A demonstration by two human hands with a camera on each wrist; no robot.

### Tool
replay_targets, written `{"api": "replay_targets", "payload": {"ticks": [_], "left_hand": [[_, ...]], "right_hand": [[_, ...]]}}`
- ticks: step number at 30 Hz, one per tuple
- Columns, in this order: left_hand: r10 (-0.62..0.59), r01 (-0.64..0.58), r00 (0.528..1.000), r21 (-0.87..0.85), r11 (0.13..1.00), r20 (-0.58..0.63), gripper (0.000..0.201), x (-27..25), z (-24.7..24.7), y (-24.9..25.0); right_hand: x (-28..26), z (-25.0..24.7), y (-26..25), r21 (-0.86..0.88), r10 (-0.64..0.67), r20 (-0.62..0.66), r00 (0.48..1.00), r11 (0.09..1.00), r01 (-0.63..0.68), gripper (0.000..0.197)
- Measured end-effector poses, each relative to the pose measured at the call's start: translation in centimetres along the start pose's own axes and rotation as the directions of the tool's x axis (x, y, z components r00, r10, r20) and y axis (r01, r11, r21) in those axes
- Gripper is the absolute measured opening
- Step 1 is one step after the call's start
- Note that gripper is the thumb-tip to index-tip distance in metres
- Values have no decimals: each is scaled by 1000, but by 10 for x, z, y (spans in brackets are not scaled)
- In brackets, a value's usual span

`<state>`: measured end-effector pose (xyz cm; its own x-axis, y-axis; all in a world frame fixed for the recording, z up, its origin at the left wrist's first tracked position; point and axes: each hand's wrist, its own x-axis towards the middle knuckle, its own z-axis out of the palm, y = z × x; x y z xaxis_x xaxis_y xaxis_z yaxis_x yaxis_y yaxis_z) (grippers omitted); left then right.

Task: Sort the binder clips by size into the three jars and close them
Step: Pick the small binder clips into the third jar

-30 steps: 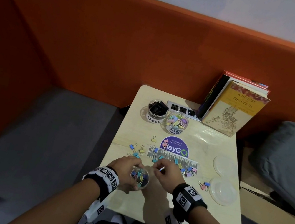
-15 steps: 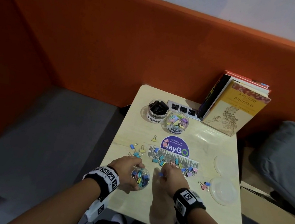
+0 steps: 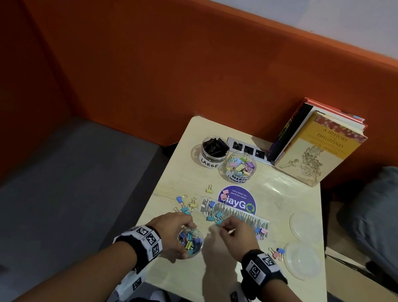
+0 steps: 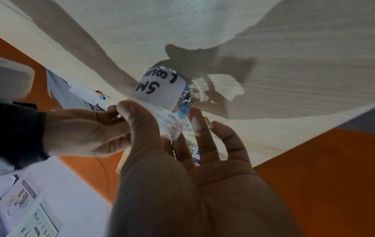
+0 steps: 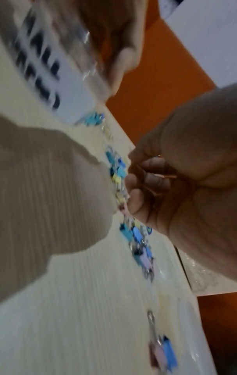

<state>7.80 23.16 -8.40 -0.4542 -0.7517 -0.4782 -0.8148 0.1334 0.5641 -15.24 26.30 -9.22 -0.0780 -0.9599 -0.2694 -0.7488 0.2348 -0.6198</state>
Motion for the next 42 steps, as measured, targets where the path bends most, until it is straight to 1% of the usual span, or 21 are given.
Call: {"api": "replay_targets", "payload": {"ticks": [2, 4, 6, 9, 10, 12, 13, 15, 17, 18, 20, 22, 24, 27, 30, 33, 35, 37, 38, 40, 42], "left_hand": [[-8, 8, 1000, -20, 1000, 2, 65, 0, 1, -1], [-10, 10, 1000, -29, 1000, 3, 65, 0, 1, -1], [-13, 13, 1000, -31, 999, 8, 64, 0, 0, -1], [-14, 14, 1000, -40, 999, 17, 62, 0, -1, -1], [-15, 15, 1000, -43, 999, 22, 63, 0, -1, 0], [-13, 13, 1000, -39, 999, 23, 63, 0, -2, 0], [-11, 12, 1000, -36, 999, 22, 63, -1, -2, 1], [-9, 10, 1000, -29, 1000, 18, 64, -1, -3, 1], [-4, 5, 1000, -23, 1000, 18, 65, -1, -3, 2], [-2, 3, 1000, -22, 1000, 19, 65, -1, -3, 2], [2, -1, 1000, -15, 1000, 20, 65, -2, -4, 3], [1, -1, 1000, -15, 1000, 20, 65, -2, -5, 3], [3, -3, 1000, -10, 1000, 17, 65, -2, -5, 4], [4, -4, 1000, -5, 1000, 19, 65, -2, -5, 5], [1, -1, 1000, -15, 1000, 15, 64, -2, -5, 4], [4, -4, 1000, -18, 1000, 17, 64, -1, -4, 3], [-3, 3, 1000, -28, 1000, 17, 64, -1, -3, 2], [-12, 13, 1000, -59, 998, 15, 64, -1, -2, 2], [-13, 13, 1000, -60, 998, 14, 64, -1, -2, 2], [-2, 3, 1000, -29, 1000, 17, 65, -1, -4, 3], [3, -2, 1000, -22, 1000, 23, 65, -2, -6, 4]], "right_hand": [[1, -3, 14, -131, 62, -44, 997, 989, -67, 12], [1, -5, 23, -219, 95, -35, 995, 971, -101, 23], [0, -6, 27, -257, 104, 1, 995, 961, -100, 28], [-2, -2, 29, -285, 86, 48, 995, 956, -69, 27], [-3, -1, 28, -286, 86, 58, 995, 956, -66, 25], [-3, 3, 28, -234, 70, 53, 996, 971, -56, 19], [-3, 4, 27, -187, 58, 28, 998, 981, -52, 15], [-3, 4, 26, -118, 76, -45, 996, 990, -81, 5], [-1, 4, 29, -111, 88, -106, 991, 989, -100, 20], [0, 5, 31, -118, 95, -104, 990, 987, -107, 27], [2, 7, 32, -165, 97, -62, 993, 981, -106, 32], [3, 9, 33, -200, 110, -10, 994, 974, -110, 25], [3, 10, 32, -225, 131, 13, 991, 966, -125, 18], [4, 11, 29, -243, 147, 9, 989, 960, -141, 11], [3, 11, 23, -233, 125, -8, 992, 965, -124, 5], [0, 4, 16, -195, 110, -43, 993, 974, -116, 11], [-3, -3, 7, -137, 76, -51, 996, 987, -82, 12], [-4, -10, -6, -17, -6, 14, 1000, 1000, 6, 12], [-5, -12, -15, 30, -57, 79, 995, 998, 55, 12], [-7, -14, -31, 63, -149, 220, 964, 988, 139, 12], [-7, -11, -42, 48, -204, 311, 928, 979, 199, 17]]}}
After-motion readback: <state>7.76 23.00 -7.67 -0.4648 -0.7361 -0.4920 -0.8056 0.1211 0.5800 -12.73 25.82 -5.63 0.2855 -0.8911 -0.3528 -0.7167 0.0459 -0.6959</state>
